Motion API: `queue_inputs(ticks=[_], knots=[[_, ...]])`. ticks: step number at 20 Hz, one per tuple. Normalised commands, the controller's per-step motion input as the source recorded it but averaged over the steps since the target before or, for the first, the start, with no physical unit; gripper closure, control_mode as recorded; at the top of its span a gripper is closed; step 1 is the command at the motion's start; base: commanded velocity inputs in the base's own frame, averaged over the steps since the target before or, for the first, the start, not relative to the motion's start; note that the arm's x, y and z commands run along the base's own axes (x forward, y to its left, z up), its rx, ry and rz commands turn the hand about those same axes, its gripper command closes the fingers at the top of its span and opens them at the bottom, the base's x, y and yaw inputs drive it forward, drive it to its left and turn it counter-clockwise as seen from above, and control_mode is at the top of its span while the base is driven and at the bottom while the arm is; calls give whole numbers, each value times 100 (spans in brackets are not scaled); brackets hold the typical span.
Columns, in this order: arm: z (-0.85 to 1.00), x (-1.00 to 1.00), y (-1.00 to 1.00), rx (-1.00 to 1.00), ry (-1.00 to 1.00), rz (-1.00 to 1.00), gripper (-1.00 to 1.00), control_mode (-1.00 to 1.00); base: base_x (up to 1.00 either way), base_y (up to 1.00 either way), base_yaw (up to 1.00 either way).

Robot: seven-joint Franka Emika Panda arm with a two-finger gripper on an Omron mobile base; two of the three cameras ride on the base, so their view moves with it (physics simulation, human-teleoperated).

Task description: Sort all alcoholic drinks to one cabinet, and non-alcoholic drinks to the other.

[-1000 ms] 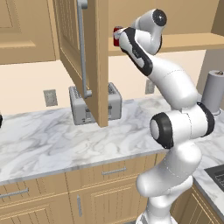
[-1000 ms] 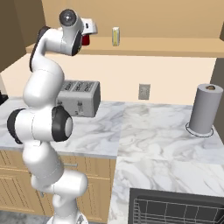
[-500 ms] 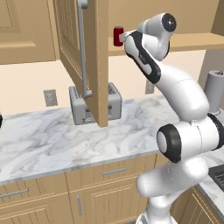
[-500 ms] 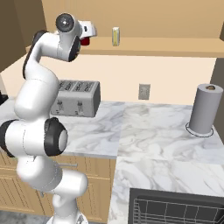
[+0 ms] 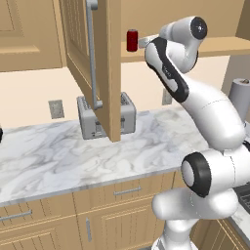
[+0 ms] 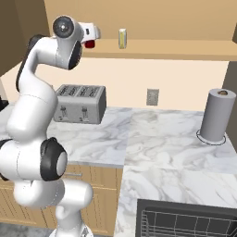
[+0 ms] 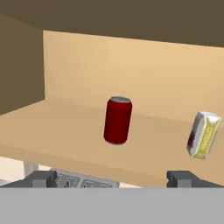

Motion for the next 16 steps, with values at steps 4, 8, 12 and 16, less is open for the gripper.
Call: queue_inputs(ticks=[4,8,12,16], knots=[[14,-38,0,0,0,0,-100,-100,0,0,0],[7,-45,-1,0,0,0,-100,-100,0,0,0],[6,-46,-3,0,0,0,-100,-100,0,0,0],[2,-44,-3,0,0,0,-100,-100,0,0,0]])
